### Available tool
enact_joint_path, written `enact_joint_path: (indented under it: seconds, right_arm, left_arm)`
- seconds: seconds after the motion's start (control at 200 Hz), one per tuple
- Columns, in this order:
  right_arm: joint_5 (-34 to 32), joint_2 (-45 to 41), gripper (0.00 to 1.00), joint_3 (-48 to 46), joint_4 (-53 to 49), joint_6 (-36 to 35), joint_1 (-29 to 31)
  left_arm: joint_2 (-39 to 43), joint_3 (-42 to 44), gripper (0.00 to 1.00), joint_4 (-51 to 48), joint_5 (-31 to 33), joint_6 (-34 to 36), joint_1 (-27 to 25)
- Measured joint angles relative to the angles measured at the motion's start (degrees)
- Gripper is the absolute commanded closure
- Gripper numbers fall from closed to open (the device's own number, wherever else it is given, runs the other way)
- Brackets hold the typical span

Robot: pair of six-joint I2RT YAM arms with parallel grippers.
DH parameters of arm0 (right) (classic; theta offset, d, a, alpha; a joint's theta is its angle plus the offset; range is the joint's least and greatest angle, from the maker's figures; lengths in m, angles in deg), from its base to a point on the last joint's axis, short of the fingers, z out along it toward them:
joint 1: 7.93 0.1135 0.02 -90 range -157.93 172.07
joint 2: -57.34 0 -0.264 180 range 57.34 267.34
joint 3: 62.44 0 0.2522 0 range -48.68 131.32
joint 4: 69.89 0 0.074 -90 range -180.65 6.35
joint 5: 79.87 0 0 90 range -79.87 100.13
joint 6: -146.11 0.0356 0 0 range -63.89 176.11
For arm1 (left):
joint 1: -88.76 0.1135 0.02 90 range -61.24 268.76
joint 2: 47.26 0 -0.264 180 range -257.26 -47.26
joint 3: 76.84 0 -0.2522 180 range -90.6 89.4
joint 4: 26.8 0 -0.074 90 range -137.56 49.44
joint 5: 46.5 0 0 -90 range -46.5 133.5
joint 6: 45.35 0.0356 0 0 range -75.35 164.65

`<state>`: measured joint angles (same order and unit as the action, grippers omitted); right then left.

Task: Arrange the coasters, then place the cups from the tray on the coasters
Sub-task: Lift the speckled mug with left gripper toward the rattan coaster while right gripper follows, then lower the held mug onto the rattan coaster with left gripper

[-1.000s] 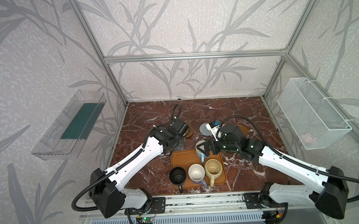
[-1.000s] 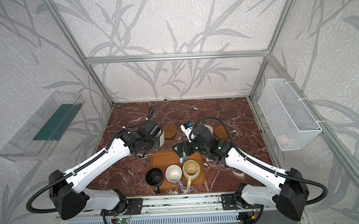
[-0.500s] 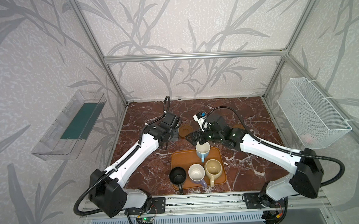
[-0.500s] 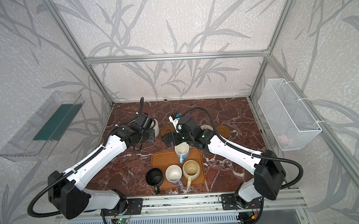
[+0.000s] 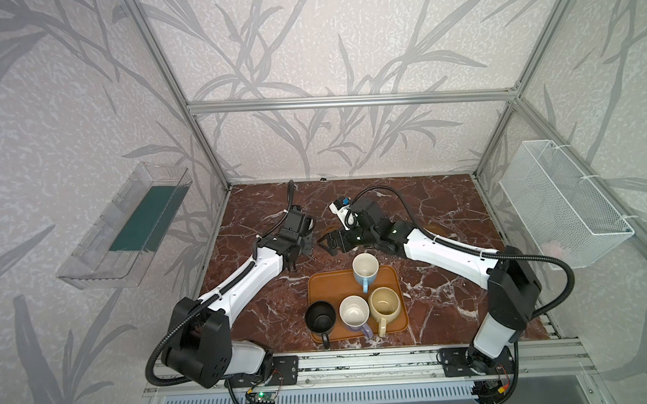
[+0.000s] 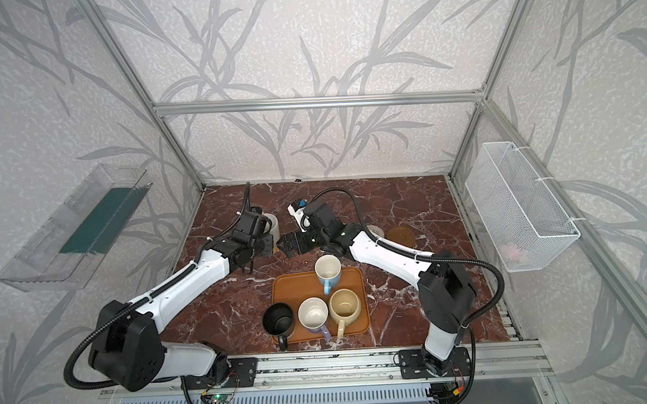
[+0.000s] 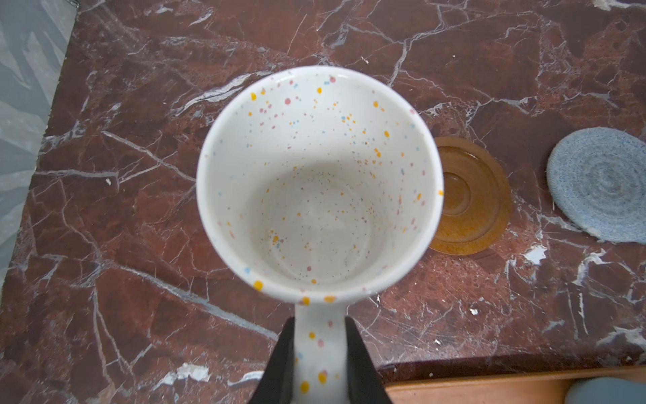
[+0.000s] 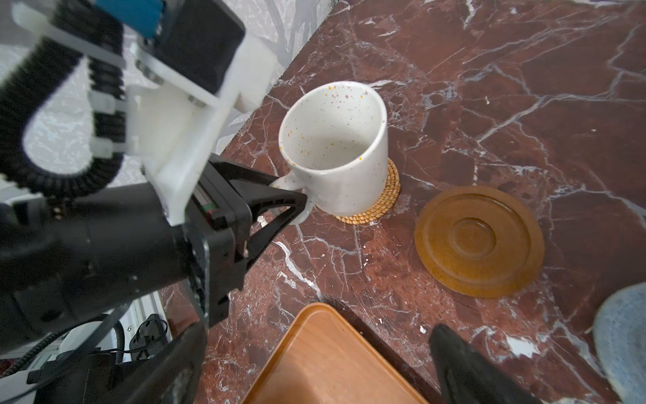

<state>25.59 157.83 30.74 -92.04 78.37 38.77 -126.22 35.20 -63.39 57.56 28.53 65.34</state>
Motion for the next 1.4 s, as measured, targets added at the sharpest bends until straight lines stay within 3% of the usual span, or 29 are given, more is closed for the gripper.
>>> enact_joint_path:
  seconds: [0.73, 1.4]
  right_arm:
    - [3.69, 5.29, 0.01, 5.7, -1.33, -1.05, -1.88]
    - [4.15, 5.38, 0.01, 5.7, -2.64, -1.33, -1.88]
  left_arm:
    - [0.0, 8.61, 1.0, 13.6, -4.28, 0.9, 6.29]
    - [-2.71, 9.25, 1.0, 17.59, -5.42, 0.5, 7.1]
